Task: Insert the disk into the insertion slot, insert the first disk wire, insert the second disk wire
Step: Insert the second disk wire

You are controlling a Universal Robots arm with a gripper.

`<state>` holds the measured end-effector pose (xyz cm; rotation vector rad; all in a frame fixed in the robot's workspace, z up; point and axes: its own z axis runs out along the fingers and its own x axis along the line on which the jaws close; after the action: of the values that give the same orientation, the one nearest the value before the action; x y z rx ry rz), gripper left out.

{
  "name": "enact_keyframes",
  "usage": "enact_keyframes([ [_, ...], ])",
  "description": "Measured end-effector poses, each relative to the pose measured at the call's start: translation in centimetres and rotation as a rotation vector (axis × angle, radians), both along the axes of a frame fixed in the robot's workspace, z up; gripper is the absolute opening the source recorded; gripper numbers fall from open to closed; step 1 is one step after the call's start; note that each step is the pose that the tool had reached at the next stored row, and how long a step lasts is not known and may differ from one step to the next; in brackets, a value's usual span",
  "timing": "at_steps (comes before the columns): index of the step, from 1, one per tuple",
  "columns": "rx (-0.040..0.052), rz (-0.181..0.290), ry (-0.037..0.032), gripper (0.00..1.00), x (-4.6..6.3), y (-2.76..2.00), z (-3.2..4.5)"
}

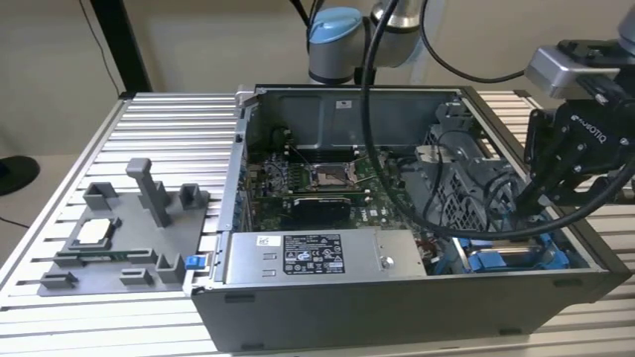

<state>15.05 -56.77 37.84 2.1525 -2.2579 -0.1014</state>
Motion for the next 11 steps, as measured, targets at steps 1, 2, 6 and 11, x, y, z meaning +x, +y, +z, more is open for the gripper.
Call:
enact_keyframes([
  [1, 0.0000, 0.000, -0.0086, 0.00, -0.3, -0.08, -0.01],
  [2, 0.0002, 0.000, -0.0196, 0.00, -0.4, -0.16, -0.03],
  [6, 0.0000, 0.000, -0.0576, 0.00, -1.4, -0.42, -0.21],
  [11, -0.0006, 0.001, -0.0622, 0.00, -1.4, -0.43, -0.87],
])
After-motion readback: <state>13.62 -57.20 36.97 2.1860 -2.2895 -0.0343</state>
